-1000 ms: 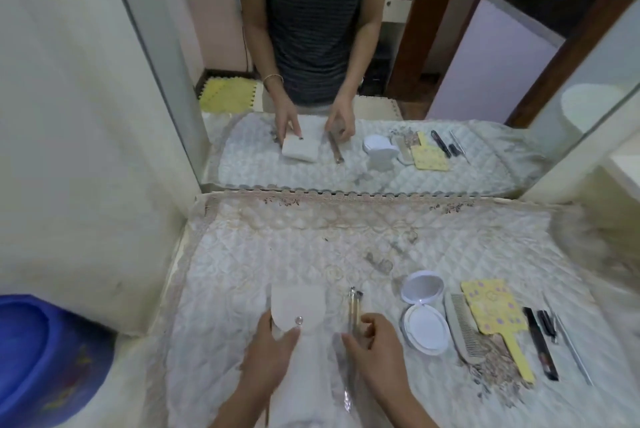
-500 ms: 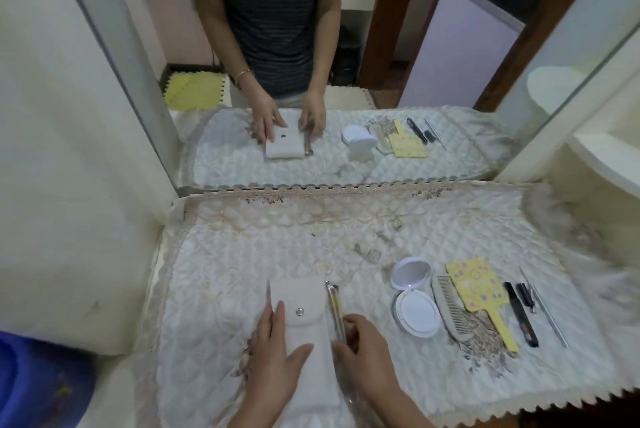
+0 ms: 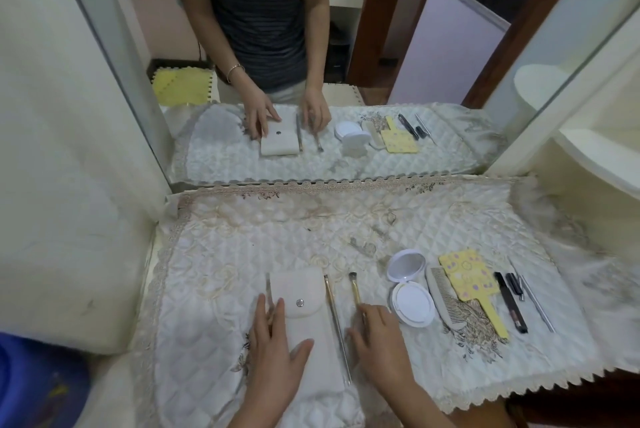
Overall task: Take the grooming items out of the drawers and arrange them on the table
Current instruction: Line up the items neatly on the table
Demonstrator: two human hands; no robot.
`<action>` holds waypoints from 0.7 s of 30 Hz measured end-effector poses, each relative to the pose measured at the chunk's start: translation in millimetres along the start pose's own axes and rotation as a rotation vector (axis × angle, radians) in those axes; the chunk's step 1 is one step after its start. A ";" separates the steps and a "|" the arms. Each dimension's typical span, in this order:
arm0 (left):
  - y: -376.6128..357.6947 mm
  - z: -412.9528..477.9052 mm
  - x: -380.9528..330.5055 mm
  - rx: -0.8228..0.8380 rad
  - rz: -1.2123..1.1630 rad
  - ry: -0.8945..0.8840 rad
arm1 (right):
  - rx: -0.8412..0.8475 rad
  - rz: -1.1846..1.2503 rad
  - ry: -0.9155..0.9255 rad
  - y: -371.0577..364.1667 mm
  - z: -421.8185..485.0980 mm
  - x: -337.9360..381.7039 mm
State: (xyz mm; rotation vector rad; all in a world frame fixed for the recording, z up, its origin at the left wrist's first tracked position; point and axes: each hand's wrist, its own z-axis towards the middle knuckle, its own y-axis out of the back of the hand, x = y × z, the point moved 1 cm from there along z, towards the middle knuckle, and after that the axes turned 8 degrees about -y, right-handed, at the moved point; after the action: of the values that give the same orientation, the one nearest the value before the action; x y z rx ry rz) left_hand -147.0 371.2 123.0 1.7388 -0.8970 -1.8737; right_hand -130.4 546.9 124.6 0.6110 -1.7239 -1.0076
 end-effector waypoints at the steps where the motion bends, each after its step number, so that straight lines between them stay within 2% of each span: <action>1: -0.3 -1.9 2.5 -0.016 0.032 -0.068 | -0.003 -0.032 0.053 -2.6 -2.3 -2.8; 4: -9.8 -6.2 11.9 0.081 0.158 -0.200 | 0.003 -0.017 0.129 -7.5 -7.9 -6.0; 8: -20.8 -9.6 13.3 0.070 0.171 -0.169 | 0.020 0.078 0.213 -0.2 -7.1 -9.4; 11: -22.9 -11.3 8.9 0.031 0.200 -0.138 | -0.078 0.122 0.252 24.3 3.4 -20.7; 13: -26.3 -10.6 -1.8 0.017 0.256 -0.185 | -0.169 0.143 0.252 45.3 14.4 -37.5; 15: -34.9 -10.2 -18.1 0.005 0.303 -0.229 | -0.222 0.035 0.248 61.1 28.8 -61.9; 18: -49.9 -10.1 -38.6 0.034 0.383 -0.213 | -0.092 -0.218 0.239 77.2 50.0 -86.6; 21: -60.4 -14.3 -42.7 0.089 0.534 -0.212 | -0.005 -0.305 0.270 77.3 63.4 -95.1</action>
State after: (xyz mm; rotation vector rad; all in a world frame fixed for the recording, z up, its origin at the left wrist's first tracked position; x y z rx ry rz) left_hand -120.8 440.7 110.5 1.1926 -1.3833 -1.6856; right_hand -149.9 683.3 132.8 0.9820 -1.4159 -1.0829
